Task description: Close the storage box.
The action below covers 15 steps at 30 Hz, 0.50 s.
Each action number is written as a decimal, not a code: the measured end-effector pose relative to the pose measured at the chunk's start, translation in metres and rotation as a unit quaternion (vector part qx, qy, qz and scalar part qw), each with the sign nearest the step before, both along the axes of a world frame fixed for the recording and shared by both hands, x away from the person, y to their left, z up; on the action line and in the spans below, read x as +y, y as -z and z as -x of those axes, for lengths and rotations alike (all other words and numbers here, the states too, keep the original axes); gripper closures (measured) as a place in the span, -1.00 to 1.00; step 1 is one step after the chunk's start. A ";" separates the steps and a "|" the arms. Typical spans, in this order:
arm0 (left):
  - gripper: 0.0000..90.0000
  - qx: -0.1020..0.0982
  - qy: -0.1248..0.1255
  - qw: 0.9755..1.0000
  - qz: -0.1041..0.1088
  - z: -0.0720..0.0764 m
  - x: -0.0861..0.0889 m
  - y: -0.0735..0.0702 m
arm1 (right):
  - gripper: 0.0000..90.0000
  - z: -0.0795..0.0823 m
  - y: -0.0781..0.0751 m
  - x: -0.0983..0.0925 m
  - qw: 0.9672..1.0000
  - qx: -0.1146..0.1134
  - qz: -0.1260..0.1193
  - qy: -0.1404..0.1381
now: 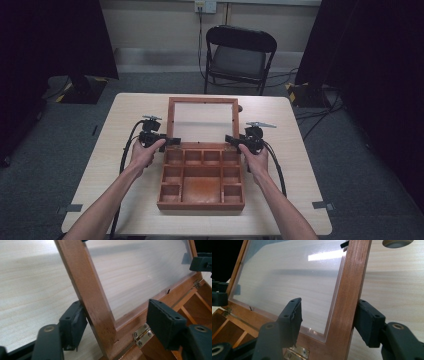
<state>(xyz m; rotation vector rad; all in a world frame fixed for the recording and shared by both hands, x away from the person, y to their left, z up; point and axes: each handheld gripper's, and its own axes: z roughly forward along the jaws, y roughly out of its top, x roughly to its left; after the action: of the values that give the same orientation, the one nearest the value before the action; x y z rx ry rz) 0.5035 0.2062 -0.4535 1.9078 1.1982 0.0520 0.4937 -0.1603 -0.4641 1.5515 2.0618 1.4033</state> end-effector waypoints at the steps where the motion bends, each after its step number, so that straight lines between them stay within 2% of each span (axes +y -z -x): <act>1: -0.24 -0.001 0.001 1.000 0.000 0.000 0.001 -0.001 | -0.07 0.000 -0.001 -0.001 1.000 -0.001 -0.001 -0.001; 3: -0.22 -0.007 0.002 1.000 -0.005 0.001 0.001 -0.002 | -0.07 0.001 -0.002 -0.001 1.000 -0.002 -0.001 -0.003; 6: -0.17 -0.010 -0.002 1.000 0.000 0.003 0.001 -0.004 | -0.07 0.003 -0.005 -0.002 1.000 -0.005 -0.004 -0.005; 11: 0.03 -0.018 -0.007 1.000 0.006 0.004 0.006 -0.006 | -0.04 0.004 -0.008 -0.004 1.000 -0.010 -0.007 -0.009; 15: 0.12 -0.028 -0.006 0.999 0.013 0.006 0.009 -0.009 | 0.07 0.007 -0.013 -0.006 1.000 -0.018 -0.006 -0.012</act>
<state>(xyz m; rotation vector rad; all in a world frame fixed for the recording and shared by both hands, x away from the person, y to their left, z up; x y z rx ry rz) 0.4977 0.2154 -0.4443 1.8642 1.1680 0.0959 0.4868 -0.1662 -0.4514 1.4998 2.0616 1.4431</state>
